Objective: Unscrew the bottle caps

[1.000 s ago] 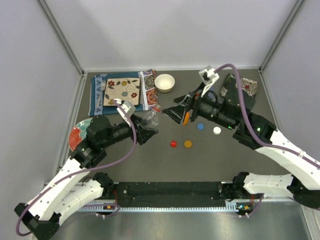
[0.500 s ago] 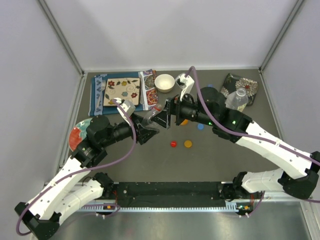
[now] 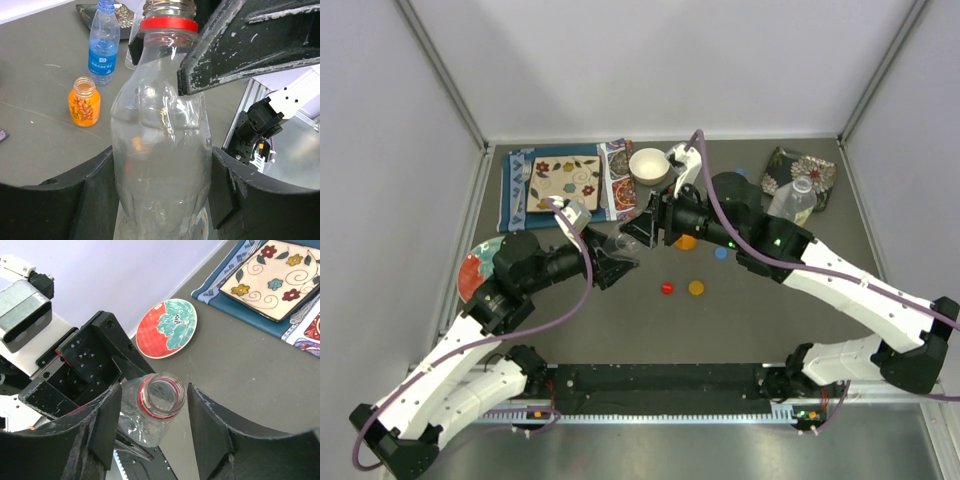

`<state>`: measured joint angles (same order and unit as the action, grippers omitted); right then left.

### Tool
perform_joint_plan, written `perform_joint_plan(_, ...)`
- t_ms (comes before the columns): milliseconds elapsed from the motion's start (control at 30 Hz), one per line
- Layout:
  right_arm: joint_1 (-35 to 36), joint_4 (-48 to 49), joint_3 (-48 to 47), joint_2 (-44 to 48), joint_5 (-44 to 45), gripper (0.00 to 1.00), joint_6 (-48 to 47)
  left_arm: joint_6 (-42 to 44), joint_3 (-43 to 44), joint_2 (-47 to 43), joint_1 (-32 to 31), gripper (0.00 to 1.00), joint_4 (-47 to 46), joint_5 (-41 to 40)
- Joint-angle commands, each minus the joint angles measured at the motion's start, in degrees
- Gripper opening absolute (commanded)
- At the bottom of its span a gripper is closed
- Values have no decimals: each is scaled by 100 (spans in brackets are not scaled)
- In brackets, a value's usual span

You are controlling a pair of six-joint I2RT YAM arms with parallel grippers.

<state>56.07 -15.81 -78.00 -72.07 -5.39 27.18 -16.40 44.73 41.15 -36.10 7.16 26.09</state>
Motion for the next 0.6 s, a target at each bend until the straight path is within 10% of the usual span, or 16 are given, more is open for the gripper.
perform_joint_plan(0, -17, 359, -58, -52, 47, 52, 24, 14, 18, -1, -29, 46, -382, 107)
perform_joint_plan(233, -35, 720, 170, -9, 117, 33, 68, 58, 1, -10, -29, 49, -294, 82)
perform_joint_plan(567, -35, 624, 399, 343, 941, 22, -353, 15, 132, -229, -29, 87, 284, -1154)
